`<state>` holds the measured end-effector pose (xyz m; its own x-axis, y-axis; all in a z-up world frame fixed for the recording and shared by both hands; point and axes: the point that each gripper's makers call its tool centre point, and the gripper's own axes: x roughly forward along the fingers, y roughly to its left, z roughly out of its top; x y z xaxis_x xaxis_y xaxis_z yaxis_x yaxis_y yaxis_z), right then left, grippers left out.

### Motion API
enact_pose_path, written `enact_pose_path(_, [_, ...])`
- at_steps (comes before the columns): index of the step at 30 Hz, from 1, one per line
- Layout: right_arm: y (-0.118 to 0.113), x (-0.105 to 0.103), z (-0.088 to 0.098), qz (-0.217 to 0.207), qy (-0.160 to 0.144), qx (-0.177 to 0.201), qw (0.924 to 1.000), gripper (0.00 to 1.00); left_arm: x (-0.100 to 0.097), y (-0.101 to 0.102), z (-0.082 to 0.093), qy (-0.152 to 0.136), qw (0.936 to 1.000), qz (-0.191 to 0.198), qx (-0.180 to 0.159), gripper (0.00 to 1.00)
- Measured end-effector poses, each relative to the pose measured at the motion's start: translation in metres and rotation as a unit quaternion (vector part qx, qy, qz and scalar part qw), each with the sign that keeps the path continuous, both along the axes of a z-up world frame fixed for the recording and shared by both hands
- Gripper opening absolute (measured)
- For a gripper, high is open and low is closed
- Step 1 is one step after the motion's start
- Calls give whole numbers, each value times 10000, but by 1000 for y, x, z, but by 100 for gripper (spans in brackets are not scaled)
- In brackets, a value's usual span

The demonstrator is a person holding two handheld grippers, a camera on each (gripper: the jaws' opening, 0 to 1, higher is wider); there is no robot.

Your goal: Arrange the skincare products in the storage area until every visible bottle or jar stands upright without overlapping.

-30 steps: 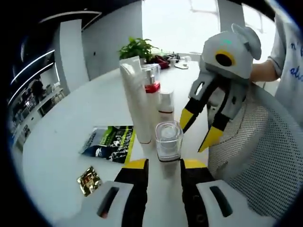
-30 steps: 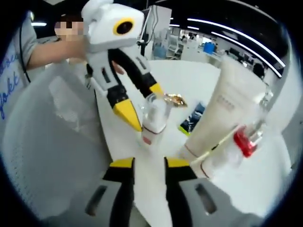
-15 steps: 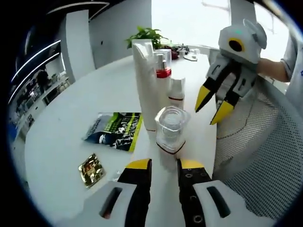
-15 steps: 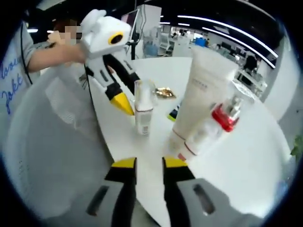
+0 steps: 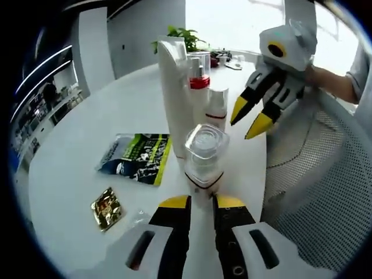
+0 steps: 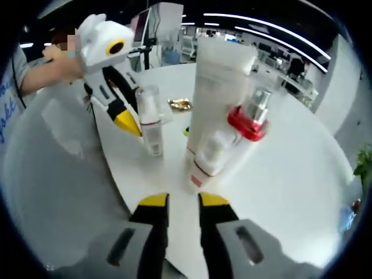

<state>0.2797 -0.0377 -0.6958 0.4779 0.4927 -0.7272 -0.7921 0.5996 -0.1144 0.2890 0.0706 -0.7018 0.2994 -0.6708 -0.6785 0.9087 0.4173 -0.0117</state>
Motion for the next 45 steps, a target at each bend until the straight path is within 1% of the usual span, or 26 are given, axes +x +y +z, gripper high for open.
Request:
enact_pose_path(8, [-4, 9, -5, -93, 19, -118, 9999, 20, 2, -10, -2, 36, 10000, -20, 30, 11])
enact_pose_path(18, [-6, 22, -2, -271, 54, -67, 9996, 19, 6, -27, -3, 89, 9999, 54, -23, 10])
enact_pose_path(28, [-5, 23, -10, -351, 178, -32, 9992, 19, 6, -42, -3, 158, 9997, 169, -96, 11])
enact_pose_path(33, [-7, 23, -12, -378, 178, -79, 9991, 18, 8, -48, -4, 254, 9992, 270, -126, 10])
enact_pose_path(38, [-8, 23, -13, -395, 186, -60, 9990, 17, 10, -53, -4, 275, 9988, 382, -166, 11])
enact_pose_path(41, [-7, 23, -13, -379, 179, -51, 9991, 17, 9, -57, -4, 358, 9980, 467, -220, 11])
enact_pose_path(45, [-6, 23, -13, -352, 178, -82, 9992, 17, 9, -59, -5, 374, 9973, 582, -231, 11])
